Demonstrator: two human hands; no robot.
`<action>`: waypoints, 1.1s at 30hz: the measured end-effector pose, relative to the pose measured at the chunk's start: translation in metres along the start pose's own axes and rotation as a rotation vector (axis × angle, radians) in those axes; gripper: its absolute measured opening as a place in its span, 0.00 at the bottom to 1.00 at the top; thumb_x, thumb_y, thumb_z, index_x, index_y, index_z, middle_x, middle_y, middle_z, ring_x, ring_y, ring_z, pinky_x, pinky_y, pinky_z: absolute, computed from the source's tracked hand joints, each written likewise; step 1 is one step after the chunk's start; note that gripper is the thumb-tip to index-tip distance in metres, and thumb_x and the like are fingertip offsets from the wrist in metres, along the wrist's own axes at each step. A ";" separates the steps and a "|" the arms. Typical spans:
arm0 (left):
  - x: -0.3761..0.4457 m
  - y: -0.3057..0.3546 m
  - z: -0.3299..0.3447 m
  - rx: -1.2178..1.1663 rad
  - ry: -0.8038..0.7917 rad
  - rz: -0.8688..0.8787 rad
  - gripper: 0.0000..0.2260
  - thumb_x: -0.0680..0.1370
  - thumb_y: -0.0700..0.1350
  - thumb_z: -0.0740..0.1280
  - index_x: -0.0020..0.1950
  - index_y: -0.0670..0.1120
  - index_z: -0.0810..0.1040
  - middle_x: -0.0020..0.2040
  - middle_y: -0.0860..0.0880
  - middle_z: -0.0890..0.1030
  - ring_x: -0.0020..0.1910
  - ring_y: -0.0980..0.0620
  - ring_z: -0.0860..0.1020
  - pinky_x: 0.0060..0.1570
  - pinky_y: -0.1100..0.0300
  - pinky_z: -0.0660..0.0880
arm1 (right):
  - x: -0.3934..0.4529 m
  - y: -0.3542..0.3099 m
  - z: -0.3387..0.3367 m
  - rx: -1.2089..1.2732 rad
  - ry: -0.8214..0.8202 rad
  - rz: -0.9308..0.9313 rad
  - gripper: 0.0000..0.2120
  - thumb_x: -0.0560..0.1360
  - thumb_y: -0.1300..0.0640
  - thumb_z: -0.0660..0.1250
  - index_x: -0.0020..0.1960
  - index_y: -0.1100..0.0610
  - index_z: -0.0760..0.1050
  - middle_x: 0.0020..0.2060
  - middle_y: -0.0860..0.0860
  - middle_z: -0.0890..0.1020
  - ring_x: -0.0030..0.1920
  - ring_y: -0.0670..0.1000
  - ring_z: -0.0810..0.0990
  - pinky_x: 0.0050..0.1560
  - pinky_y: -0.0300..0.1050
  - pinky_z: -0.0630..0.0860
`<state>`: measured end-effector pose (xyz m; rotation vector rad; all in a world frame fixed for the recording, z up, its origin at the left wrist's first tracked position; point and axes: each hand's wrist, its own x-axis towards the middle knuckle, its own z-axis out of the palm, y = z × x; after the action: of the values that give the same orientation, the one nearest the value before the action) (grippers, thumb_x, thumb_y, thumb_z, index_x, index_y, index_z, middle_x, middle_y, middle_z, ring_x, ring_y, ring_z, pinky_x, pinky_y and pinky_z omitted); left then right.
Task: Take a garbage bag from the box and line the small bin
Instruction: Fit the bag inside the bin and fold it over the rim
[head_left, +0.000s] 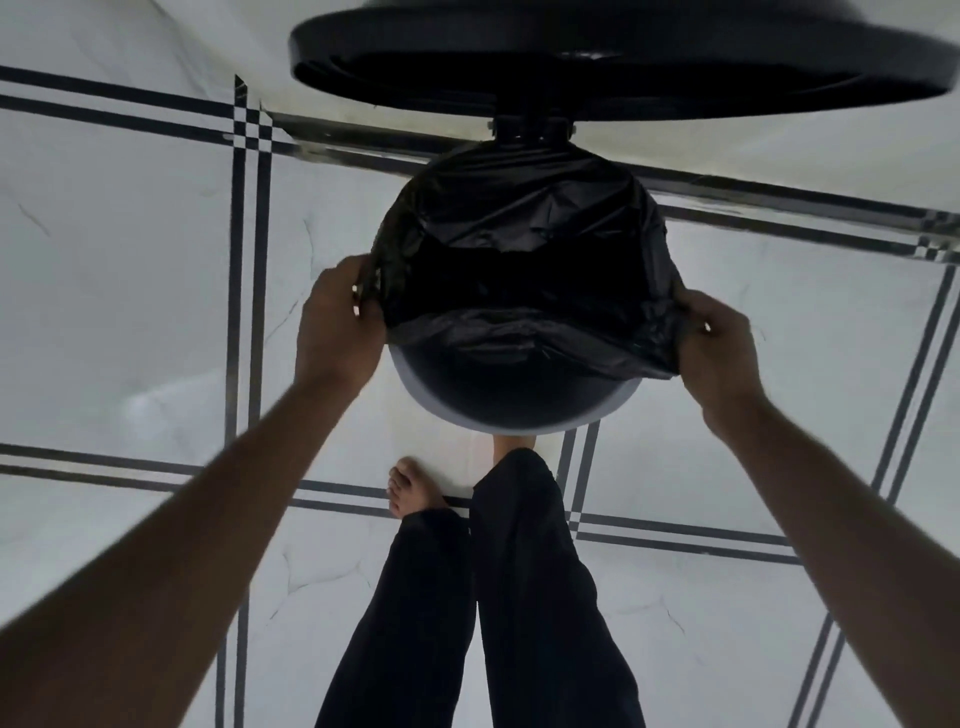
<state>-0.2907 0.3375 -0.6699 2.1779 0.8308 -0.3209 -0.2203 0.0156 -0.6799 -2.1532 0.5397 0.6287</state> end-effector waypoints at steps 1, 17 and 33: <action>-0.009 -0.004 0.001 -0.022 0.034 -0.019 0.16 0.77 0.38 0.62 0.64 0.47 0.77 0.58 0.46 0.80 0.52 0.47 0.79 0.50 0.54 0.77 | -0.011 0.003 0.001 0.002 -0.012 -0.011 0.29 0.72 0.66 0.57 0.54 0.33 0.80 0.36 0.33 0.82 0.37 0.32 0.77 0.38 0.30 0.75; -0.033 -0.028 -0.003 -0.551 -0.255 -0.400 0.12 0.76 0.27 0.65 0.48 0.42 0.80 0.45 0.45 0.84 0.45 0.46 0.84 0.44 0.62 0.83 | -0.079 0.042 0.028 0.268 0.026 0.206 0.07 0.75 0.69 0.68 0.44 0.59 0.73 0.40 0.56 0.80 0.32 0.52 0.85 0.33 0.44 0.81; -0.016 -0.025 0.010 0.372 -0.222 0.027 0.05 0.74 0.36 0.69 0.49 0.38 0.79 0.47 0.39 0.85 0.46 0.36 0.82 0.50 0.46 0.80 | -0.051 0.034 0.046 0.421 0.048 0.497 0.06 0.71 0.78 0.68 0.39 0.69 0.78 0.32 0.57 0.83 0.32 0.52 0.83 0.34 0.37 0.82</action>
<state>-0.3194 0.3353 -0.6834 2.4324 0.6559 -0.7392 -0.2912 0.0414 -0.6944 -1.6438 1.1435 0.6563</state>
